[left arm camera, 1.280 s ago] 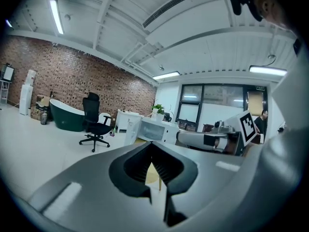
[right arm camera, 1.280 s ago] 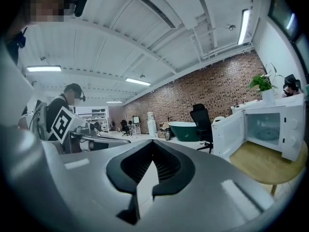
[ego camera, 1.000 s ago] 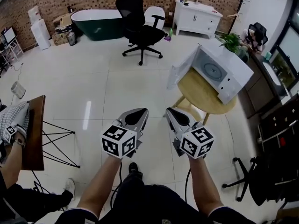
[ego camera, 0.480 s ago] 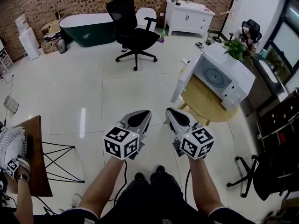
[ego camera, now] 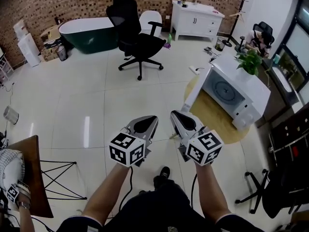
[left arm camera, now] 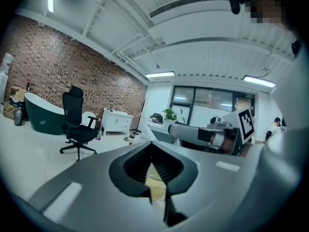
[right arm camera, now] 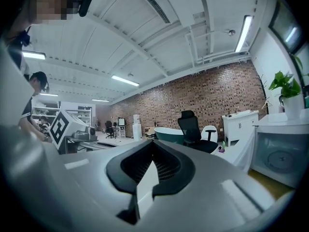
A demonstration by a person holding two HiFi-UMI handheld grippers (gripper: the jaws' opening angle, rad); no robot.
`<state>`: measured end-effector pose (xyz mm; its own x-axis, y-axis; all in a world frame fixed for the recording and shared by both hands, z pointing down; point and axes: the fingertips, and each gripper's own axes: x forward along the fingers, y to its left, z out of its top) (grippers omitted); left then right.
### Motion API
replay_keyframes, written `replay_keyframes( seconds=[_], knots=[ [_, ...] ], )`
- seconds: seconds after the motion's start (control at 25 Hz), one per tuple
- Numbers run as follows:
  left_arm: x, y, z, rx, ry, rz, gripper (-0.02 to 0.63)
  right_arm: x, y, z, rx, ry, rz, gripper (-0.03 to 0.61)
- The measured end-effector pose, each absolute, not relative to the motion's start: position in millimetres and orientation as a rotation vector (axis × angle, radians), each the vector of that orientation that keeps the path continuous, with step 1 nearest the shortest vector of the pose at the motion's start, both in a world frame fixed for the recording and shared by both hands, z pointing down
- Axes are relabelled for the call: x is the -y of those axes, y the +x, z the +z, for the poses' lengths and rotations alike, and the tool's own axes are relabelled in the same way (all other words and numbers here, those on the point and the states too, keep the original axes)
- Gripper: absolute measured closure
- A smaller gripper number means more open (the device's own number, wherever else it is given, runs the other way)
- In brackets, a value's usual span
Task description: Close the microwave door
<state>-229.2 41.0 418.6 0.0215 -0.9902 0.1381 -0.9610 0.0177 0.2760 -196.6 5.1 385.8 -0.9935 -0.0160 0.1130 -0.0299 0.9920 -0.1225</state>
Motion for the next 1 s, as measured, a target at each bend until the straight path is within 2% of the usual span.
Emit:
replay_keyframes(
  seconds=[0.44,1.0],
  knots=[
    [61.6,-253.7,411.6,2.013,2.032,-0.082,0.603,92.7,-207.3,375.4,3.031,0.06,0.185,0.577],
    [136.7,-255.6,449.2,1.751,2.206,0.134,0.603,179.6,-138.0,379.4,3.013,0.621,0.282,0.577]
  ],
)
